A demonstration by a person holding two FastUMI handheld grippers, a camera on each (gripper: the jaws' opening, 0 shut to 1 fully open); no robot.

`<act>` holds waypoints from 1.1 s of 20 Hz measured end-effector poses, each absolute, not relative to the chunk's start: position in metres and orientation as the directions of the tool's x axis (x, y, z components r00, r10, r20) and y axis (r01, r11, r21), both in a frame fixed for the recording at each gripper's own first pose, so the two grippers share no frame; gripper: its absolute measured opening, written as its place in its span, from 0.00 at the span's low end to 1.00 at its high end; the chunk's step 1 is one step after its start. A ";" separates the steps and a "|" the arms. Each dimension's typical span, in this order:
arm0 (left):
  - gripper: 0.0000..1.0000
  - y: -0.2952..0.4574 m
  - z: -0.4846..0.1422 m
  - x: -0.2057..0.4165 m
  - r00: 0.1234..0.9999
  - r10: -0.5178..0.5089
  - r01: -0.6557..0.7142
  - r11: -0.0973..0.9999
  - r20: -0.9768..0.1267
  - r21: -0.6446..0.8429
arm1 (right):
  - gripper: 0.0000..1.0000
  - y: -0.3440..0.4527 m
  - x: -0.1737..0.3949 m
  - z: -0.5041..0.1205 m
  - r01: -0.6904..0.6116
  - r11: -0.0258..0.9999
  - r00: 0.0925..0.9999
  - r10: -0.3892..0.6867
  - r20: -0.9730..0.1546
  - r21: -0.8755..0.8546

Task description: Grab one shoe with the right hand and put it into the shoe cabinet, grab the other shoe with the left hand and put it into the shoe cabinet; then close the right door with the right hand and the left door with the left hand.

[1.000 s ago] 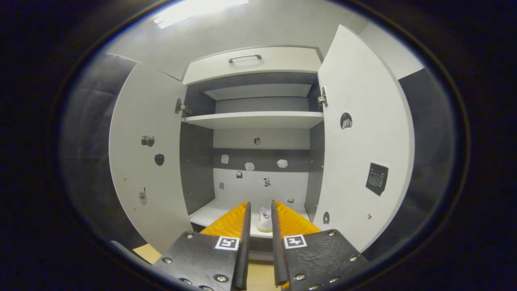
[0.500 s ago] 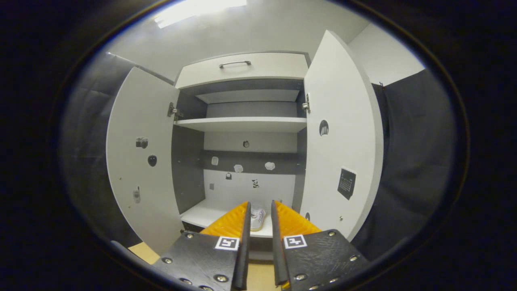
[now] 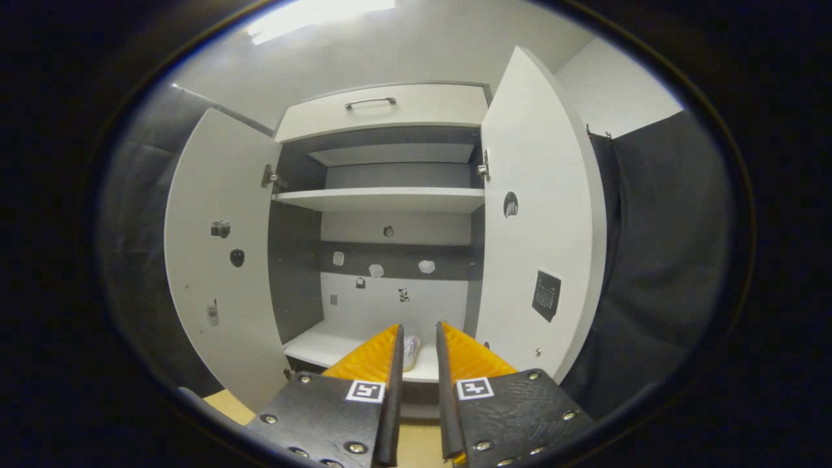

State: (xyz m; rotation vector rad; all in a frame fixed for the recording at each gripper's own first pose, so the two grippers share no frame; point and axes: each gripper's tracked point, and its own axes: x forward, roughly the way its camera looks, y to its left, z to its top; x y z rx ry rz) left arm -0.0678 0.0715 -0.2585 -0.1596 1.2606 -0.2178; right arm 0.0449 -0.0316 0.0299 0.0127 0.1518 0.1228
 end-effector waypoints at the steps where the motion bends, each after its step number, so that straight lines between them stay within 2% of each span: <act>1: 0.42 0.073 -0.260 -0.069 0.275 -0.245 0.053 0.969 -0.930 -0.239 | 0.25 -0.031 0.046 0.029 -0.121 0.992 0.981 0.123 -0.151 0.020; 4: 0.19 0.074 -0.258 -0.065 0.275 -0.240 0.019 0.969 -0.931 -0.245 | 0.25 -0.030 0.046 0.028 -0.123 0.992 0.981 0.124 -0.150 0.019; 6: 0.10 0.077 -0.253 -0.065 0.278 -0.233 0.009 0.971 -0.932 -0.239 | 0.25 -0.031 0.046 0.029 -0.122 0.992 0.981 0.123 -0.148 0.021; 7: 0.08 0.080 -0.250 -0.063 0.282 -0.215 0.015 0.975 -0.935 -0.220 | 0.25 -0.031 0.047 0.028 -0.121 0.992 0.981 0.123 -0.148 0.023; 9: 0.07 0.085 -0.237 -0.053 0.317 -0.186 0.051 0.982 -0.930 -0.180 | 0.25 -0.032 0.048 0.028 -0.118 0.993 0.982 0.120 -0.146 0.023; 13: 0.07 0.089 -0.173 -0.030 0.406 -0.235 0.061 0.971 -0.883 -0.230 | 0.25 -0.031 0.050 0.026 -0.119 0.992 0.982 0.123 -0.146 0.038; 19: 0.06 0.094 -0.059 0.019 0.594 -0.264 0.128 0.964 -0.760 -0.235 | 0.25 -0.029 0.053 0.028 -0.124 0.990 0.983 0.133 -0.127 0.072; 22: 0.06 0.101 -0.026 0.032 0.678 -0.279 0.166 0.959 -0.680 -0.229 | 0.25 -0.028 0.055 0.032 -0.126 0.989 0.985 0.135 -0.110 0.083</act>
